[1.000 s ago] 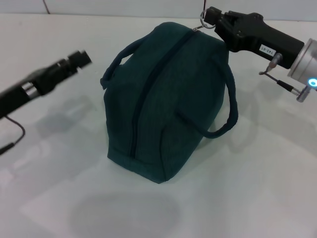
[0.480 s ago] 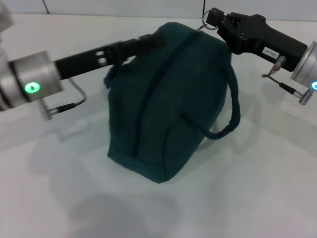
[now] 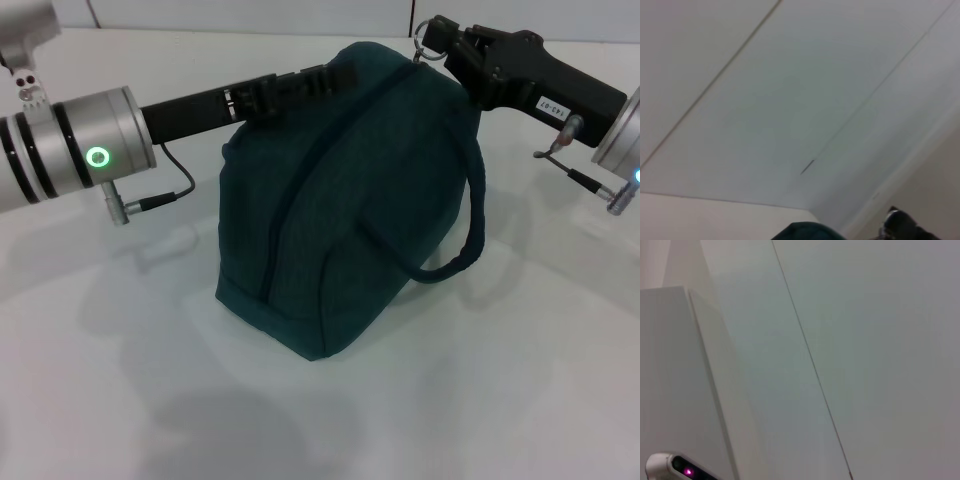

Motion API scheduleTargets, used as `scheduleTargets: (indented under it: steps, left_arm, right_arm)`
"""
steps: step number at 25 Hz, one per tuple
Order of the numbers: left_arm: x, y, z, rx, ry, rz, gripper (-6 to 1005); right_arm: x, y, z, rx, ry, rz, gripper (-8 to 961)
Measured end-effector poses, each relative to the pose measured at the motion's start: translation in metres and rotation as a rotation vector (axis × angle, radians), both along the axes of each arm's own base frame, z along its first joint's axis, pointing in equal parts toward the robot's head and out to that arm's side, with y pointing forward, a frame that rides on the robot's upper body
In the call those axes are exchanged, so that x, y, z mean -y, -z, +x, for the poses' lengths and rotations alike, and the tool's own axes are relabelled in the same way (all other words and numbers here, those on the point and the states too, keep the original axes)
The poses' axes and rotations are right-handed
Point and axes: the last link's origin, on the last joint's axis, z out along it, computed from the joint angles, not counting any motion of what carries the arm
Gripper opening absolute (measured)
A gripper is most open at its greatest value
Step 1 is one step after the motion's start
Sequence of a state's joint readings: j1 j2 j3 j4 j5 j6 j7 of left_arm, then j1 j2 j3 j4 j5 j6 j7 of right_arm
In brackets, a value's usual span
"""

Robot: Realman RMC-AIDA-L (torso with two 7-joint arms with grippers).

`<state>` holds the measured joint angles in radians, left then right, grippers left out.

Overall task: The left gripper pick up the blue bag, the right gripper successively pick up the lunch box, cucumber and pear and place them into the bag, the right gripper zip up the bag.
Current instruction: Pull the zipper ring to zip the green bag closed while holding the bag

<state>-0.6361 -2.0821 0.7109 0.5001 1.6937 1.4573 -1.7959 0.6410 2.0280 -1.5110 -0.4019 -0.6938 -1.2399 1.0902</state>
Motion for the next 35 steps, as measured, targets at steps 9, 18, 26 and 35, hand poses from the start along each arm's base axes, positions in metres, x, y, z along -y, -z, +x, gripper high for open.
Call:
scheduleTargets:
  steps: [9, 18, 26, 35]
  left_arm:
    - [-0.002, 0.003, 0.000, -0.029, 0.007, 0.004, 680]
    - [0.000, 0.008, 0.004, -0.055, 0.055, 0.014, 324]
    - [0.000, 0.008, 0.005, -0.038, 0.048, 0.022, 156]
    - [0.010, 0.007, 0.009, 0.011, 0.091, -0.014, 55]
  right_arm:
    - [0.001, -0.001, 0.000, -0.003, -0.005, 0.000, 14]
    - [0.004, -0.001, 0.005, -0.006, 0.004, 0.000, 14]
    - [0.007, -0.002, 0.009, -0.020, 0.015, -0.004, 14]
    - [0.016, -0.011, 0.017, -0.113, 0.029, -0.012, 14]
